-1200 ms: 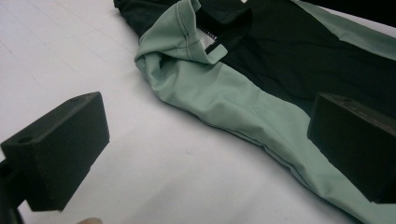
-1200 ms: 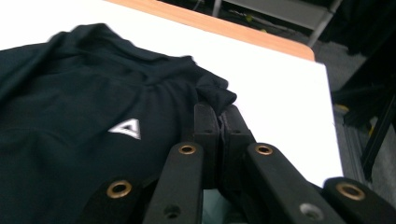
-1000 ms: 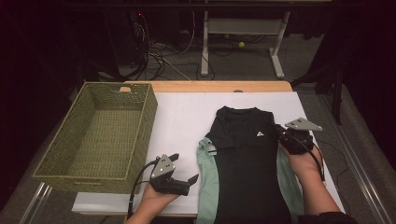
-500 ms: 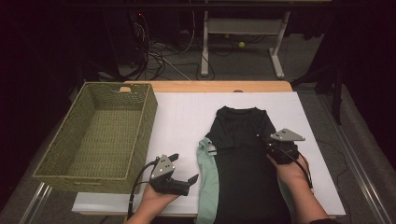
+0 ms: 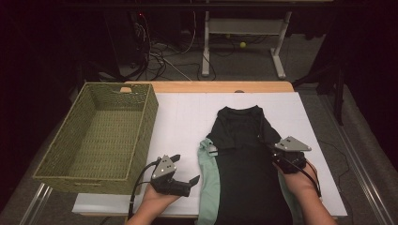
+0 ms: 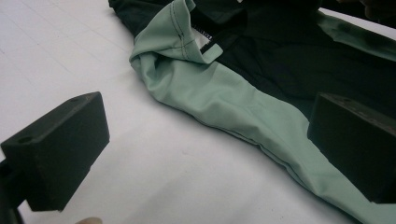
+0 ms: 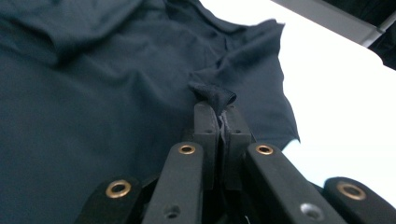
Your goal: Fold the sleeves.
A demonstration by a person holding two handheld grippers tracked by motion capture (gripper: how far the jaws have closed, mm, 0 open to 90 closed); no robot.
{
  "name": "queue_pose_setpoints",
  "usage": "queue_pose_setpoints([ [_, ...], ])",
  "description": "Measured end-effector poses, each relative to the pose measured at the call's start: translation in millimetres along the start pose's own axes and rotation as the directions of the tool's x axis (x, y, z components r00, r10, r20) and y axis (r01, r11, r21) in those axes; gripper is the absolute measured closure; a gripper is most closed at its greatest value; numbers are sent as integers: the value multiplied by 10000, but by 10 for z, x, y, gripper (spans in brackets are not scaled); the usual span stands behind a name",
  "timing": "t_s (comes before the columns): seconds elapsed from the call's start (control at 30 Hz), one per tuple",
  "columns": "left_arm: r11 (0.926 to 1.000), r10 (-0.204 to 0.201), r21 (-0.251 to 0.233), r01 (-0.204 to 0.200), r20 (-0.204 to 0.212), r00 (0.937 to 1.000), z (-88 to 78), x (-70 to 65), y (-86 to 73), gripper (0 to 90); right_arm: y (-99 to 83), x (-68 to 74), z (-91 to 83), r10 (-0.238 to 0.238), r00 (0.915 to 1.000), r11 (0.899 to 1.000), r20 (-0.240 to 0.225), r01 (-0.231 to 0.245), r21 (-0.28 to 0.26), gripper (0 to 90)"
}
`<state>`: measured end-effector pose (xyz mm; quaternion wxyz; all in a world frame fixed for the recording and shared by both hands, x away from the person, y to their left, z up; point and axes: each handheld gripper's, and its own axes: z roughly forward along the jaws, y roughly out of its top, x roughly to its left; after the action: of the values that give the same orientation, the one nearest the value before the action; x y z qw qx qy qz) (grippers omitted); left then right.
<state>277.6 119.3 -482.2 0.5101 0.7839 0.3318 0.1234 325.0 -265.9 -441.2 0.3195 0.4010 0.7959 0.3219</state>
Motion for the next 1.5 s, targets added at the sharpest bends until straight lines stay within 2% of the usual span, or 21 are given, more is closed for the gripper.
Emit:
queue_pose_setpoints([
  [0.17,9999,24,164,-23,-12,10000,17,-5,9,0,-64,-44,-54,-75,9999,9999,84,75,77,862],
  [0.33,9997,20,259,-18,-48,10000,25,-6,14,0,-80,-46,-56,228,9990,9995,-395,-236,-189,671],
  [0.47,9986,-154,501,154,-10,9999,44,16,32,0,-106,-62,-113,552,9959,9963,-713,-597,-621,593],
  [0.53,9963,-265,815,261,43,9996,56,18,52,0,-128,-84,-171,675,9943,9935,-827,-746,-856,572],
  [0.67,9925,-588,1089,564,188,9981,71,-35,107,0,-186,-144,-304,893,9929,9872,-780,-986,-1255,530],
  [0.77,9809,-553,1884,485,312,9980,152,-121,152,0,-290,-209,-444,1216,9898,9814,-747,-1311,-1399,445],
  [0.87,9708,-667,2338,538,475,9966,211,-190,150,63,-411,-245,-548,1591,9847,9762,-713,-1677,-1378,370],
  [0.93,9655,-603,2566,439,562,9966,233,-226,144,138,-502,-252,-599,1799,9803,9746,-819,-1890,-1205,353],
  [1.0,9577,-611,2844,429,555,9966,263,-260,137,156,-589,-252,-634,1801,9802,9777,-824,-1876,-942,362],
  [1.03,9521,-522,3039,329,558,9971,286,-283,123,226,-630,-254,-648,1805,9805,9794,-776,-1865,-778,379],
  [1.1,9457,-292,3247,132,446,9986,317,-316,105,261,-707,-262,-660,1935,9781,9794,-769,-1972,-435,412],
  [1.13,9448,-114,3278,-5,345,9993,312,-333,106,280,-749,-261,-658,2005,9769,9792,-745,-2023,-179,423],
  [1.2,9435,-15,3312,-90,313,9995,309,-363,106,358,-808,-253,-656,2130,9738,9770,-794,-2119,219,436],
  [1.23,9435,-15,3312,-90,313,9995,309,-363,106,385,-808,-253,-656,2130,9738,9770,-794,-2119,219,436],
  [1.27,9425,219,3331,-263,169,9996,301,-393,95,385,-828,-246,-657,2196,9721,9755,-822,-2178,307,436],
  [1.3,9432,342,3302,-353,89,9994,298,-409,88,436,-864,-217,-657,2233,9707,9742,-889,-2192,533,436],
  [1.4,9456,301,3235,-332,144,9994,285,-412,78,533,-908,-172,-653,2190,9726,9744,-780,-2138,699,437],
  [1.5,9468,183,3209,-266,289,9994,277,-405,73,634,-965,-167,-626,2382,9683,9691,-755,-2318,846,448],
])
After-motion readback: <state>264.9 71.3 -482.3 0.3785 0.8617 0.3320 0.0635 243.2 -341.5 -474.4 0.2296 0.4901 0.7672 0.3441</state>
